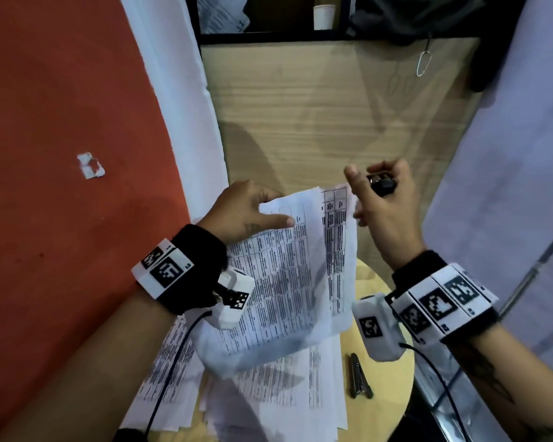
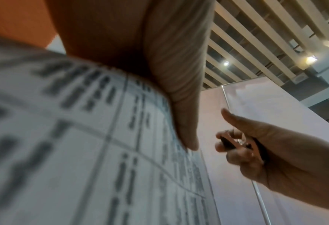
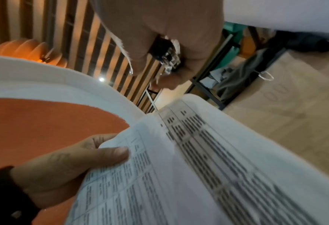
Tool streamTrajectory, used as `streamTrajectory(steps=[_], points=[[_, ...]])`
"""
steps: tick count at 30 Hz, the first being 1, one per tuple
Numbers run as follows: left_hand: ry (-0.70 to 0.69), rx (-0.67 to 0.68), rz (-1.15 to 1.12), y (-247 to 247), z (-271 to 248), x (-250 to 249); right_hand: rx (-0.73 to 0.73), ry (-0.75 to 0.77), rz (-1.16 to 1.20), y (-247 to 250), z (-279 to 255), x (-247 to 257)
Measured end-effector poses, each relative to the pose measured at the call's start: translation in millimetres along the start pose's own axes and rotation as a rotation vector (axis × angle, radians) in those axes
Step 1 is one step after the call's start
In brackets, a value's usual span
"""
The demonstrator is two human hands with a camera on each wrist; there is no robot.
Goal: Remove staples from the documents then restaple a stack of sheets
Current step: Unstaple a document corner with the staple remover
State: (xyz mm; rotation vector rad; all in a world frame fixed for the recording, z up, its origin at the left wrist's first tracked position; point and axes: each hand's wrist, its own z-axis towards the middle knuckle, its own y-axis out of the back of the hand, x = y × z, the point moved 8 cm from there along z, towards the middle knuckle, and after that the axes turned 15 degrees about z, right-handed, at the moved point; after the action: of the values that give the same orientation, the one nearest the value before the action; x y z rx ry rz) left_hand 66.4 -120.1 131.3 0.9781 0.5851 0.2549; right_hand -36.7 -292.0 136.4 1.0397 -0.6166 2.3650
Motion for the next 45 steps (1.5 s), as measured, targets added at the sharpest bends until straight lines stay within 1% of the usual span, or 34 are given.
streamTrajectory(steps=[1, 3, 6, 7, 8, 9, 12, 16, 18, 21, 26, 31, 34, 40, 45], points=[[0.007, -0.009, 0.002, -0.1, 0.0, -0.3, -0.001, -0.015, -0.036, 2.6, -4.0, -4.0], [0.036, -0.031, -0.037, 0.5, -0.2, -0.7, 0.065, -0.062, -0.1, 0.7, -14.2, -13.9], [0.07, -0.062, -0.056, 1.6, 0.2, -1.2, 0.265, -0.176, -0.152, -12.9, -28.4, -25.3], [0.074, -0.066, -0.061, 1.5, 0.0, -1.6, 0.319, -0.189, -0.185, -17.1, -30.8, -25.3], [0.077, -0.069, -0.067, 1.7, 0.2, -1.5, 0.362, -0.169, -0.235, -20.5, -32.2, -22.2], [0.077, -0.07, -0.069, 1.8, 0.3, -1.6, 0.395, -0.106, -0.302, -24.1, -32.6, -15.4], [0.068, -0.066, -0.06, 3.2, 1.1, -2.8, 0.461, 0.193, -0.457, -38.3, -35.7, 10.9], [0.065, -0.048, -0.057, 4.4, 1.4, -7.8, 0.544, 0.461, -0.64, -54.0, -43.6, 25.2], [0.061, -0.041, -0.079, 3.8, 1.4, -9.9, 0.582, 0.56, -0.71, -60.3, -48.1, 28.5], [0.047, -0.044, -0.08, 3.1, 2.9, -12.3, 0.596, 0.631, -0.737, -66.9, -51.9, 31.8], [0.05, -0.057, -0.071, 4.4, 2.6, -13.3, 0.596, 0.652, -0.775, -73.5, -52.4, 34.9], [0.083, -0.041, -0.111, 1.8, 1.5, -9.6, 0.569, 0.673, -0.837, -76.9, -51.6, 36.4], [0.075, -0.022, -0.144, -0.3, 1.3, -8.7, 0.561, 0.691, -0.845, -78.1, -51.6, 37.6], [0.039, 0.041, -0.2, -6.3, 2.1, -9.5, 0.626, 0.683, -0.828, -79.6, -49.2, 35.2], [0.042, 0.081, -0.251, -8.3, 2.5, -10.9, 0.689, 0.688, -0.819, -84.0, -48.9, 37.3]])
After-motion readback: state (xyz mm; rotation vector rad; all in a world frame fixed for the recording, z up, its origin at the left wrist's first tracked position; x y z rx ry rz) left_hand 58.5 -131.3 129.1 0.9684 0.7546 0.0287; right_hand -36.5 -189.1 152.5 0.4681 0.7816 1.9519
